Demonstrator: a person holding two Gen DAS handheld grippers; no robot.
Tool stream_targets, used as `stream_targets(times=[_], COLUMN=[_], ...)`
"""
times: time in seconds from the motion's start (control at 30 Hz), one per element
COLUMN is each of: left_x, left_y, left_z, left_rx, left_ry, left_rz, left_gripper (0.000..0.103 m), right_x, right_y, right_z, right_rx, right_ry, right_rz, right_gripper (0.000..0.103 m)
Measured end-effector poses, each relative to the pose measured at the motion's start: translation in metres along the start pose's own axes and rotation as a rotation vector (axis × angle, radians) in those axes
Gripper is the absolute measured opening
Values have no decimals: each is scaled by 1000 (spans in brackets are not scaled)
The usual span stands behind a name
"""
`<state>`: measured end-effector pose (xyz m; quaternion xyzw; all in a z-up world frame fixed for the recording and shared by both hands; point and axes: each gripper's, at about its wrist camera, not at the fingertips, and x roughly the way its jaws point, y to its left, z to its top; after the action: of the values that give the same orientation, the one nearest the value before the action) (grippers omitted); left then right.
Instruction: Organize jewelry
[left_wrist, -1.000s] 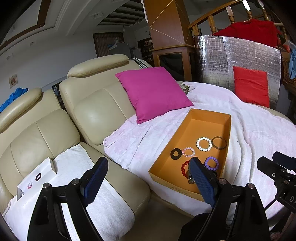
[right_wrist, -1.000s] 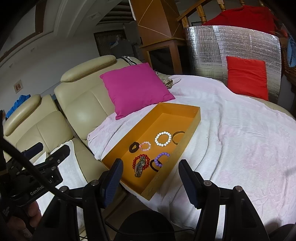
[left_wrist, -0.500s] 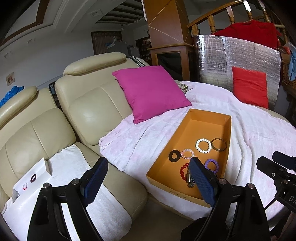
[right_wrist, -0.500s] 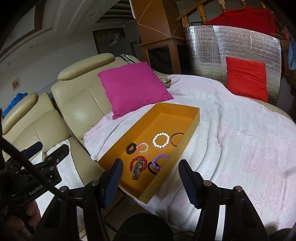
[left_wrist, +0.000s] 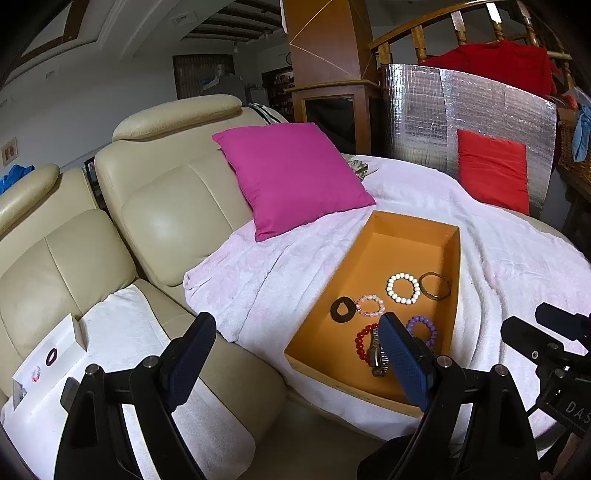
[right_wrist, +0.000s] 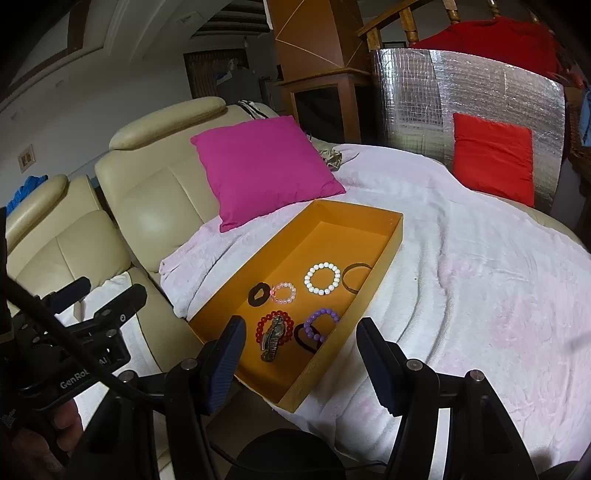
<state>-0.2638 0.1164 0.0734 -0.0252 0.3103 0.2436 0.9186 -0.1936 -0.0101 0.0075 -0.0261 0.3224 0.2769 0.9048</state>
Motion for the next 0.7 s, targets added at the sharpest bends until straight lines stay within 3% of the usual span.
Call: stream_targets(times=[0.7], left_x=[12], left_y=[8], left_z=[-1], left_rx=[-15], left_ry=[7], left_rz=[14], left_gripper=[90], right_x=[26], right_y=[14], right_z=[2], right_rx=[-31], right_ry=[36], right_rz=[41], right_gripper=[66])
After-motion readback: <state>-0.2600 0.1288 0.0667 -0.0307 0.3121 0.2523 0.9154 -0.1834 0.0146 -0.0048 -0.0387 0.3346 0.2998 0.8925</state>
